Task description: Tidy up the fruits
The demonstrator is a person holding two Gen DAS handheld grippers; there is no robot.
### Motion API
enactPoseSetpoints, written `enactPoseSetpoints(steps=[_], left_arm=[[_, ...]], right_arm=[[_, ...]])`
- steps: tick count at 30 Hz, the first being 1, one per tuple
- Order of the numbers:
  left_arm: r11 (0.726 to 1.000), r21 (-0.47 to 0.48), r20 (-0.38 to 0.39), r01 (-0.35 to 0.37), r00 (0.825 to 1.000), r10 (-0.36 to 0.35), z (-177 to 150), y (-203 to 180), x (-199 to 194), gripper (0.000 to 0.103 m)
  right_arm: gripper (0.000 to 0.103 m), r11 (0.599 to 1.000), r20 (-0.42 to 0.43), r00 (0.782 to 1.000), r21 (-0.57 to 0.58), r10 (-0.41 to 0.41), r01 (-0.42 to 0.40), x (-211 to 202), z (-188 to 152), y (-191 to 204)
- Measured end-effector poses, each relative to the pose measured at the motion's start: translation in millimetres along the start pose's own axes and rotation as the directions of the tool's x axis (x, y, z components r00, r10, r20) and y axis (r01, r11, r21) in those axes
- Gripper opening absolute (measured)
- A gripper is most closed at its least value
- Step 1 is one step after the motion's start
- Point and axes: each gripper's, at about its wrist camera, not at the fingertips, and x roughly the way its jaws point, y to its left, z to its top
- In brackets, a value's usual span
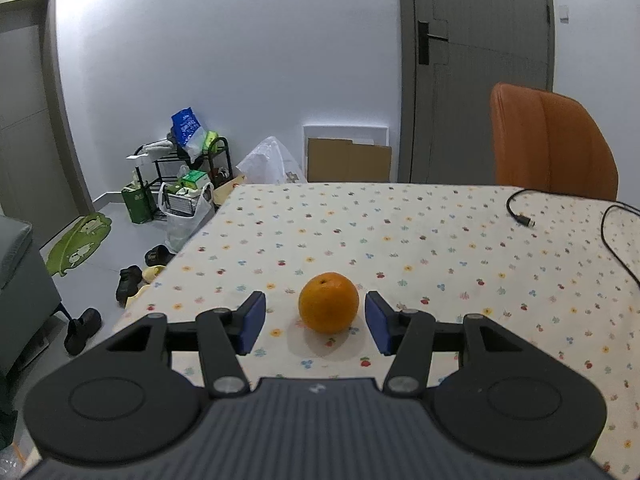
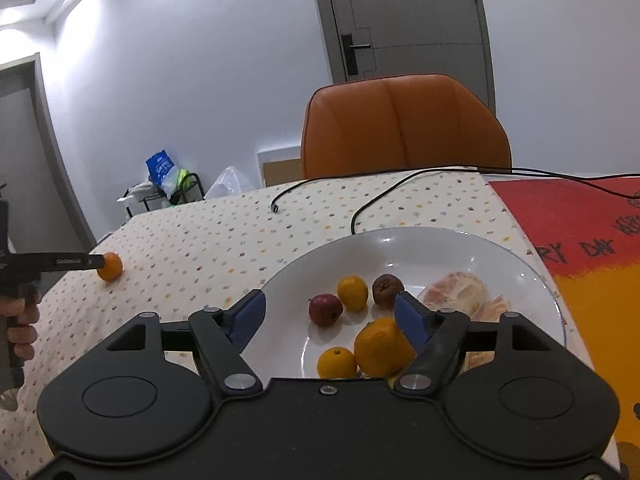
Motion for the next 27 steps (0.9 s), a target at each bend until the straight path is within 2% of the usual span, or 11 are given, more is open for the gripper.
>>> enactPoseSetpoints(steps=[11, 14, 15, 27], left_arm=[[1.0, 0.012, -0.016, -0.016, 1.0, 0.017, -4, -8, 29, 0.053], [1.0, 0.007, -0.031, -0.012, 0.999, 0.012, -6, -9, 34, 0.04], [1.0, 0.006, -0.035, -0.008, 0.999, 0.008, -6, -9, 34, 0.039], [0.997, 0.03, -0.013, 0.069, 0.998, -0.068, -4, -34, -9, 0.038]], right_arm=[[0.073, 0.999, -0.001, 0.999, -0.001, -0.047, 0.047, 3, -1, -3], [0.073, 0.998, 0.01, 0.998, 0.01, -0.062, 0.062, 2, 0, -6], [0.073, 0.998, 0.012, 0.998, 0.013, -0.066, 0.066, 1, 0, -7], [0.073, 0.995, 0.03, 0.997, 0.071, -0.074, 0.072, -17, 7, -19]])
